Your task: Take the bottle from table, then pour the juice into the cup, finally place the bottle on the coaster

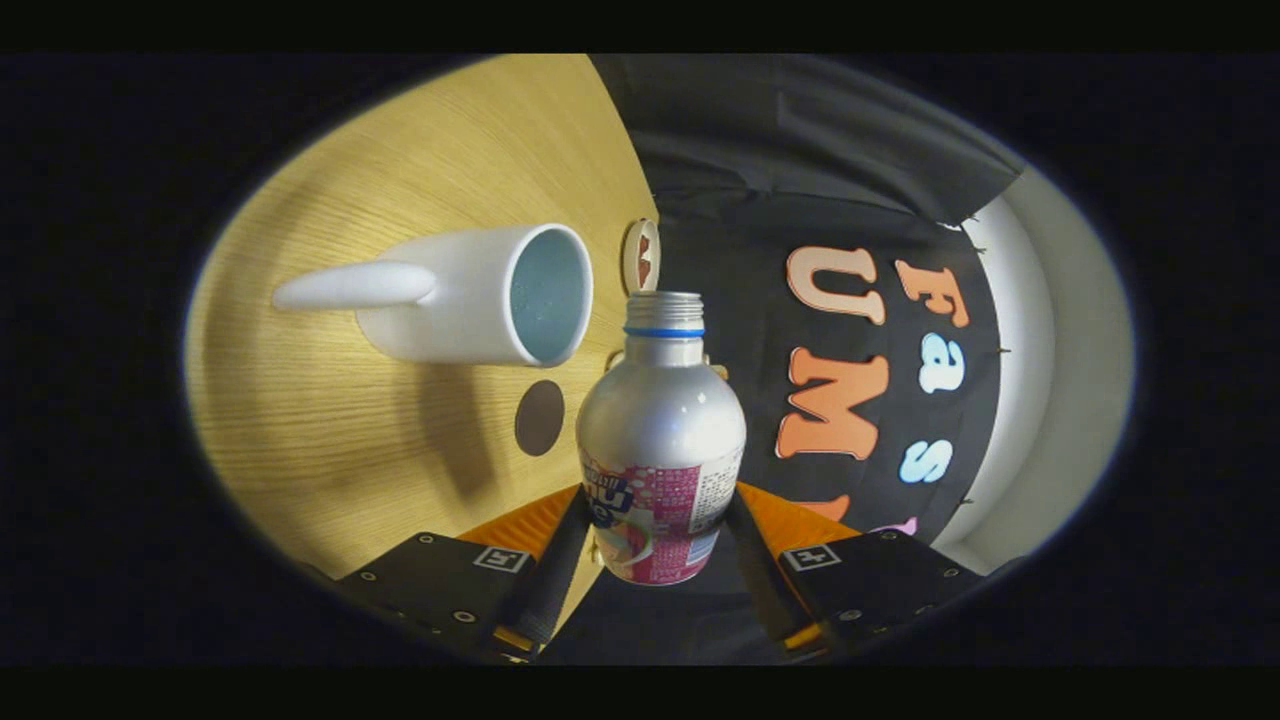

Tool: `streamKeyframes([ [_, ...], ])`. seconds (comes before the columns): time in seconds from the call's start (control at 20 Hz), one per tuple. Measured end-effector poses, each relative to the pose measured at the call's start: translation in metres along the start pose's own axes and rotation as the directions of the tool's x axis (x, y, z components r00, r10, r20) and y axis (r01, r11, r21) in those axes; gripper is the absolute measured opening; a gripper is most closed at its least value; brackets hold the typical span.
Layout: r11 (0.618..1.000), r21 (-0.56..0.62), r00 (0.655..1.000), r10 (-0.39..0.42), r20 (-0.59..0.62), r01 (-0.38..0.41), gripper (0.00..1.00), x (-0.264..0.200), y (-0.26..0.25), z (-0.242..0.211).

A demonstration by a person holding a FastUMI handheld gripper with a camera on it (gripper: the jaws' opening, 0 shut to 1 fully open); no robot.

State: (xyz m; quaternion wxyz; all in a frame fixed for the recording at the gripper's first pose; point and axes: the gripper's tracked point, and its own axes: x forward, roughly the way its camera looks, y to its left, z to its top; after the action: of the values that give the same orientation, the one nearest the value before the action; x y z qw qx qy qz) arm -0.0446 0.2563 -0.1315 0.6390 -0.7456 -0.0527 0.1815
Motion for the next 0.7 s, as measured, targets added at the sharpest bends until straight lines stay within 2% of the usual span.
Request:
streamKeyframes([
  [0.35,0.990,-0.141,1.000,-0.002,0.005,0.002,0.77,0.003,-0.012,-0.002],
  [0.7,0.980,-0.198,1.000,-0.004,-0.005,0.003,0.76,0.004,-0.014,-0.008],
])
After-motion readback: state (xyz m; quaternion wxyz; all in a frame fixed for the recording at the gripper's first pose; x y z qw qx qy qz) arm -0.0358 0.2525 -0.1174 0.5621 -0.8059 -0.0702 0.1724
